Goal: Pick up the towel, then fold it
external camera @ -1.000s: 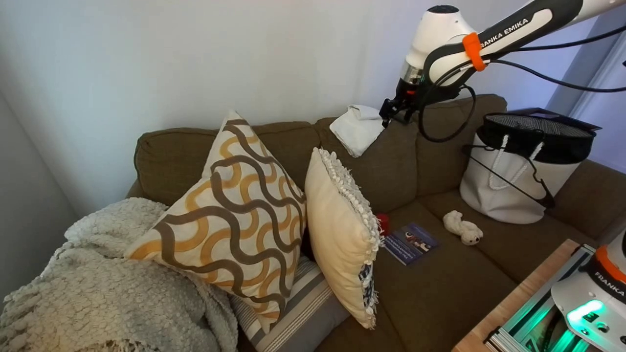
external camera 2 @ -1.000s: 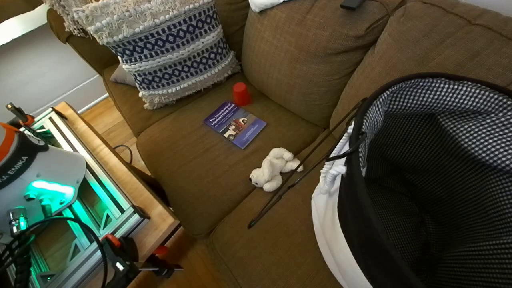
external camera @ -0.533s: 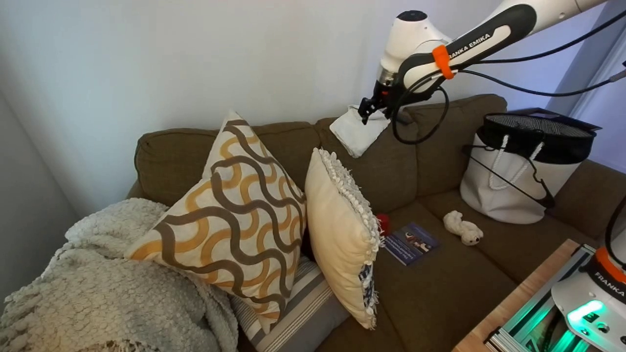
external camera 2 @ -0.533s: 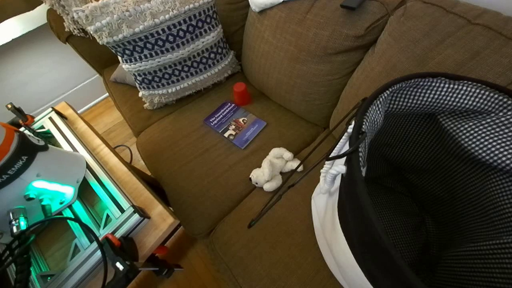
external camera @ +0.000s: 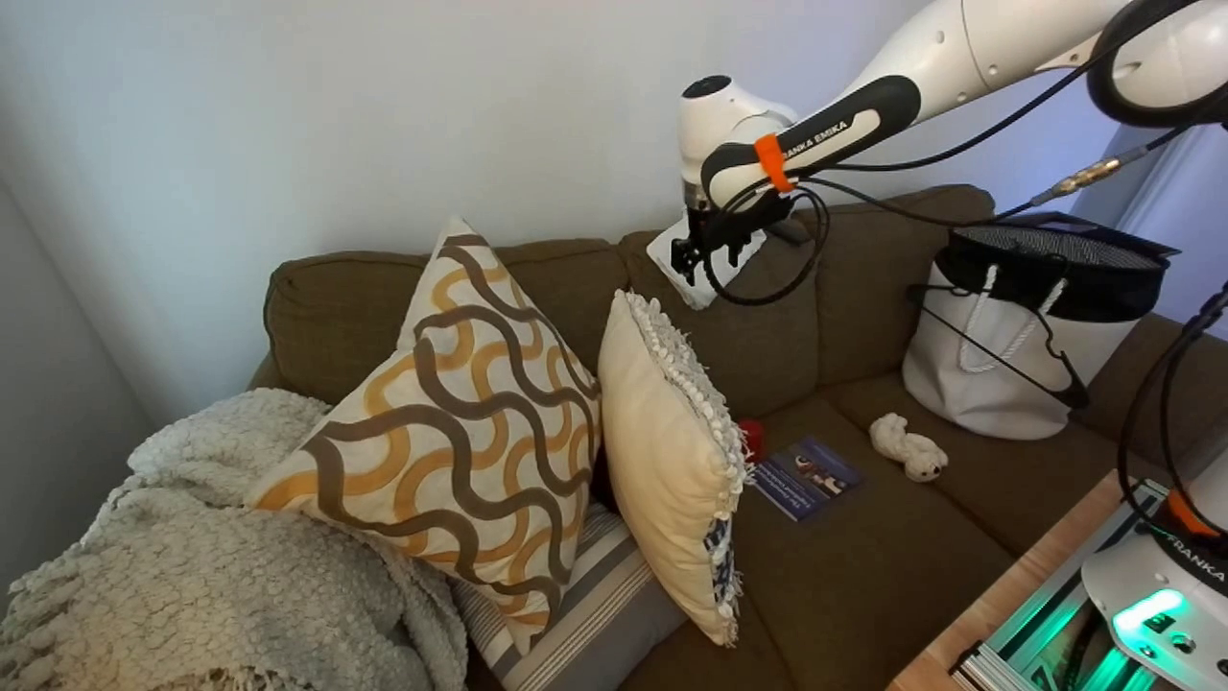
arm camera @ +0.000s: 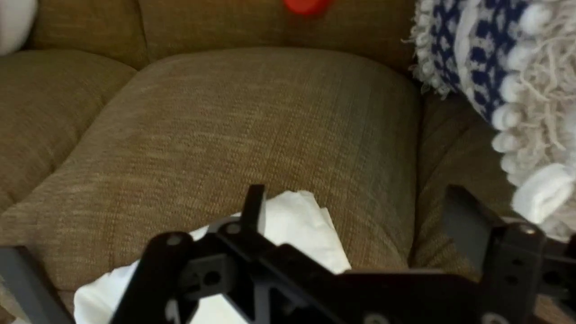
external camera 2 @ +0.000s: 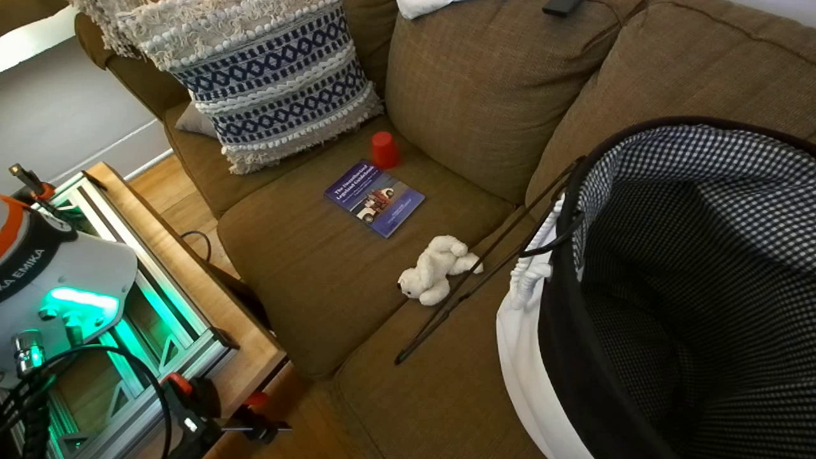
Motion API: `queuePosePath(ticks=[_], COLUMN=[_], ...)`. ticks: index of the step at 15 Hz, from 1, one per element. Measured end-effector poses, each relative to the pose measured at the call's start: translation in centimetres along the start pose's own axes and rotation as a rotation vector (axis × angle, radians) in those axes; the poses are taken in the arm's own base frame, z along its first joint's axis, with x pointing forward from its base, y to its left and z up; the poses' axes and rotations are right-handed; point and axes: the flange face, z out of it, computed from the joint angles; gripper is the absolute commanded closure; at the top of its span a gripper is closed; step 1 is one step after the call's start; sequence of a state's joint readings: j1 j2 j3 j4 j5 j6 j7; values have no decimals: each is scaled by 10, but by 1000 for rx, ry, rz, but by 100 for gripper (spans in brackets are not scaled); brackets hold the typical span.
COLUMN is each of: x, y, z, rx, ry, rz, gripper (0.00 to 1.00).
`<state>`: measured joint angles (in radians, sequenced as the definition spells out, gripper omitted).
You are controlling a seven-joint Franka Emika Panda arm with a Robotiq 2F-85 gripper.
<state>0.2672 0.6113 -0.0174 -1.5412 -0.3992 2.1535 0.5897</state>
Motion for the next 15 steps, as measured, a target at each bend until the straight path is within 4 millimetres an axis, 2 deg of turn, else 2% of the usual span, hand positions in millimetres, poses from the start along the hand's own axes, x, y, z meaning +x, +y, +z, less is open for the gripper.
queuePosePath(ticks=[5,9,12,15], x=[28,29,41,48], y=[10,9,11,7], z=[45,42,38,42], rx=[-133,-134,-160,-226], ry=[14,21,150,280], rz=[-22,-14,37,66], gripper=[0,0,0,0])
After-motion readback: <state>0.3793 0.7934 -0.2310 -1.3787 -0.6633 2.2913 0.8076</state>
